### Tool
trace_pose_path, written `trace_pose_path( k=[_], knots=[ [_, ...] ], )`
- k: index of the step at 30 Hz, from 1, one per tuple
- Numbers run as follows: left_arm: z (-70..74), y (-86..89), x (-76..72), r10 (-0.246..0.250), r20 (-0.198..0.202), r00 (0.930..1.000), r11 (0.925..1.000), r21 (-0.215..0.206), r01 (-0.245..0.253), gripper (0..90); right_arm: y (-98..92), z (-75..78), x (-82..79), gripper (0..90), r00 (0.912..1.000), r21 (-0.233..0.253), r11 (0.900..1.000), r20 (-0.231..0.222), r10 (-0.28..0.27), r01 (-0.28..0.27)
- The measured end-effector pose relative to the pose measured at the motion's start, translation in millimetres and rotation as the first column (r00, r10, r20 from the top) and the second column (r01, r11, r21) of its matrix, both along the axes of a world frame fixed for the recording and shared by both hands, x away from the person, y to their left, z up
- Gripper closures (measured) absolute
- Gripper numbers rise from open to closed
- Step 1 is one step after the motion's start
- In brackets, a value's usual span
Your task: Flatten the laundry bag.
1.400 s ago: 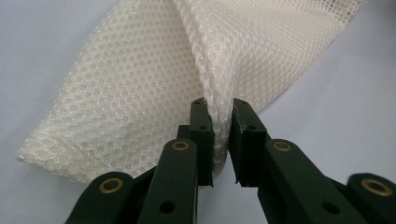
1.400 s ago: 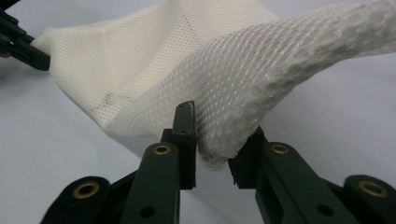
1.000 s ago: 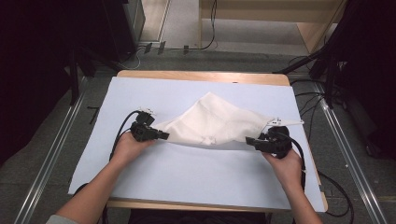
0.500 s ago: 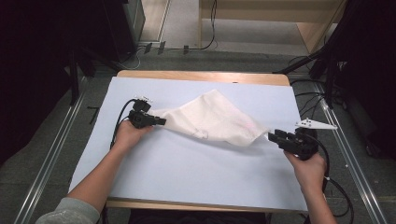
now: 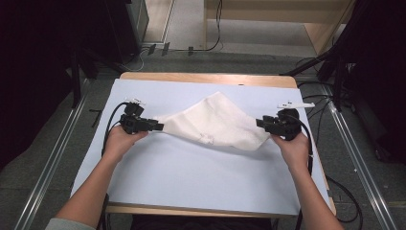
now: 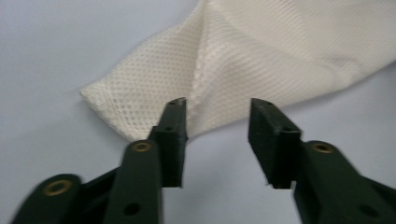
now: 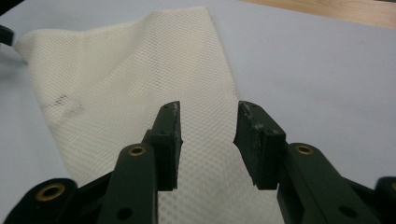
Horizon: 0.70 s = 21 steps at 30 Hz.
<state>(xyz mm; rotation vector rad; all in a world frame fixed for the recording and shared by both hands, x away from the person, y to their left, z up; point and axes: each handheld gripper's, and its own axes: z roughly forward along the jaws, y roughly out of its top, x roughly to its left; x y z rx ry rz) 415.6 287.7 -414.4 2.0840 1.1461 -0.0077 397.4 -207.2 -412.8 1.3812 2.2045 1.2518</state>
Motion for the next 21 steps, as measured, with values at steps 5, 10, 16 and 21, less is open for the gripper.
trace_pose_path(
  k=[5, 10, 16, 21],
  knots=[
    [7.6, -18.0, -8.6, -0.035, -0.002, 0.9994, 0.9992, -0.021, 0.035, 81.9, 4.6, -7.9, 22.2, 58.6, 0.9997, -0.005, 1.000, -0.025, -0.007, 0.007],
    [0.9, -53.1, -8.8, -0.091, -0.011, 0.9958, 0.9959, -0.006, 0.091, 81.9, 6.9, -20.6, 40.8, 56.3, 0.9989, -0.011, 1.000, -0.045, -0.017, 0.017],
    [-13.2, -79.3, -5.9, -0.120, -0.026, 0.9924, 0.9927, -0.002, 0.120, 80.7, 11.7, -40.6, 54.1, 54.5, 0.9933, -0.023, 1.000, -0.115, -0.005, 0.003],
    [-26.5, -87.8, -1.8, -0.121, -0.045, 0.9916, 0.9923, 0.021, 0.122, 80.5, 15.0, -51.7, 57.2, 52.1, 0.9879, -0.050, 0.999, -0.155, 0.001, -0.009]
  ],
)
